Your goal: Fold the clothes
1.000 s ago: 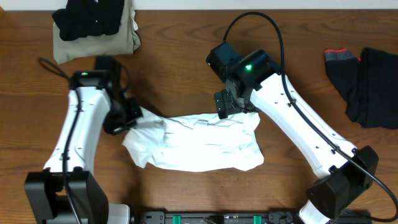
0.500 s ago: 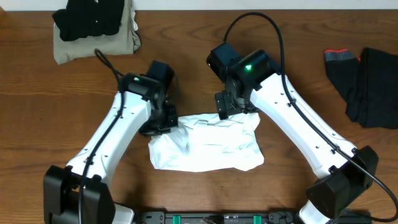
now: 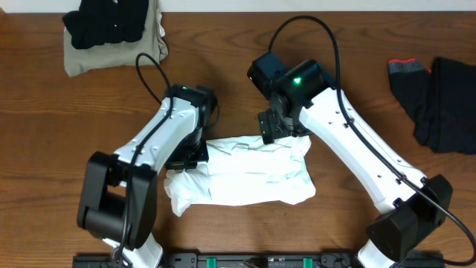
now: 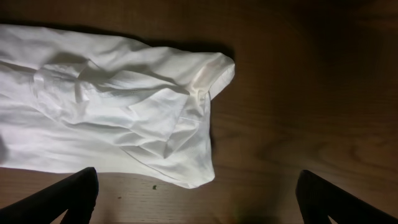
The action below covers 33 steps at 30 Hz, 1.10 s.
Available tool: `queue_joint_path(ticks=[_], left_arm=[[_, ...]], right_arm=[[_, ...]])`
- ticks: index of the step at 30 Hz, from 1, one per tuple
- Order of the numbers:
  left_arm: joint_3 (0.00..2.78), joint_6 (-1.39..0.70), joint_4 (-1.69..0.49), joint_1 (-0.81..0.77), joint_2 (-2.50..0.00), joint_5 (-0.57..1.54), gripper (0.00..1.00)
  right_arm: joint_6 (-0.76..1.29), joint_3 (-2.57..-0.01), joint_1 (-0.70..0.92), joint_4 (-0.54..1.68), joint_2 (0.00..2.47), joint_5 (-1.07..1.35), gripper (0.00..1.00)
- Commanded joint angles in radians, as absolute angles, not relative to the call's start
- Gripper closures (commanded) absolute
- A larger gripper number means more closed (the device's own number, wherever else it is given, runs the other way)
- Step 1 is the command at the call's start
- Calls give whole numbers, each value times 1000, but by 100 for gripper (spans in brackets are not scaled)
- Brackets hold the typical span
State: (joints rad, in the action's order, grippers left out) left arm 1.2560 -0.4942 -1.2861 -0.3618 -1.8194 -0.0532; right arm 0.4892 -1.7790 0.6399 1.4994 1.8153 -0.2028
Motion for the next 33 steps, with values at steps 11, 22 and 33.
queue_joint_path(ticks=[11, 22, 33], left_arm=[[1258, -541, -1247, -401, -1849, -2, 94], [1259, -553, -1200, -526, -1848, 19, 94], [1259, -551, -1122, -627, -1848, 172, 94]], right_arm=[[501, -1779, 635, 1478, 1820, -220, 1], [501, -1779, 635, 1477, 1820, -220, 1], [502, -1779, 635, 1477, 1820, -220, 1]])
